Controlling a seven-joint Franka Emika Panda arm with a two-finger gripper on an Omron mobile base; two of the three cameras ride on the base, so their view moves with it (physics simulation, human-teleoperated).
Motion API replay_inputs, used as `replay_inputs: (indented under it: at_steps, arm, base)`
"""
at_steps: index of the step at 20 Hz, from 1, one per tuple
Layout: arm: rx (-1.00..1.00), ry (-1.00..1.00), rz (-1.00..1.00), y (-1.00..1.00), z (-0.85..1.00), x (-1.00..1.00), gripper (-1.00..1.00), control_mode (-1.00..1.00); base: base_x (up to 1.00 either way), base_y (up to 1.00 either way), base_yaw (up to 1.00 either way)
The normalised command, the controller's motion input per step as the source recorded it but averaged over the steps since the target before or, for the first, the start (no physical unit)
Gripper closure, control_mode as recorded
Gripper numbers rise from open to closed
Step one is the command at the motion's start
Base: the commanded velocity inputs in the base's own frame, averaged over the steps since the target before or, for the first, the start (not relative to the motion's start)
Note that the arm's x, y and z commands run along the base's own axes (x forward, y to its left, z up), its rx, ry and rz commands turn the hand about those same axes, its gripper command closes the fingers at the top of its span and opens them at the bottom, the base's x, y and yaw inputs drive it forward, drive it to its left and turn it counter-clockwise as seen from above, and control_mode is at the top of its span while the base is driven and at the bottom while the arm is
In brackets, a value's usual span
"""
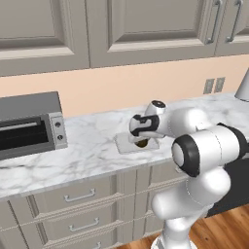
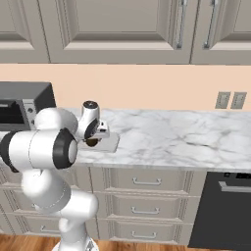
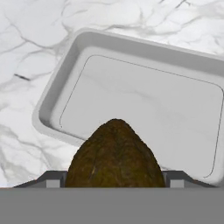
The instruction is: Take the carrot and avocado out of the freezer and place them in the tupperware container on the counter. Then put the tupperware containing the vegetables back in the freezer.
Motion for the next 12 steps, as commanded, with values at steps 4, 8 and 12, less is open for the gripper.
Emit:
replay_inputs:
  at_steps: [4, 8, 12]
  arm:
    - [0.00, 0.01, 0.00, 0.00, -0.17, 0.25, 1.00, -1.00]
    - [0.00, 0.01, 0.00, 0.00, -0.09, 0.27, 1.00, -1.00]
    - [0.00, 0.02, 0.00, 0.00, 0.00, 0.22, 1.00, -1.00]
  base:
    - [0.00, 0.00, 0.00]
    - [0.00, 0.00, 0.00]
    - [0.00, 0.00, 0.00]
